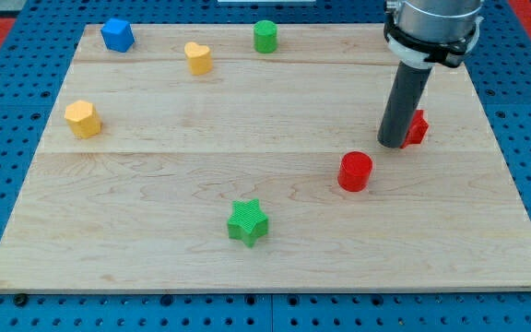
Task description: Push the red star to the center right of the board
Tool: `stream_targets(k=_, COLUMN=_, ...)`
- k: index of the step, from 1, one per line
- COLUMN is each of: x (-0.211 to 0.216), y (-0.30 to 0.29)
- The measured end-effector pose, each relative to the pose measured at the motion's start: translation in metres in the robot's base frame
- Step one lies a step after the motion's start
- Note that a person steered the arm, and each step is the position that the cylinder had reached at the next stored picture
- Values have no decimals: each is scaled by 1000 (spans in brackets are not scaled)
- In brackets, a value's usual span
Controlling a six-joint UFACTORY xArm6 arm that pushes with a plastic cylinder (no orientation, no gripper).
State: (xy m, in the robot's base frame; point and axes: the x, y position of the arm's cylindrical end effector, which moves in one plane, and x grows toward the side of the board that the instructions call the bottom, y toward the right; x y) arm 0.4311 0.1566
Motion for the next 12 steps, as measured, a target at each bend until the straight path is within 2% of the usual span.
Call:
stream_targets(k=4, x=-19, y=15)
stream_targets(k=10, x=-22, y=28)
stream_targets(k=11, x=-22, y=25)
stream_targets(k=12, x=-24, y=-2)
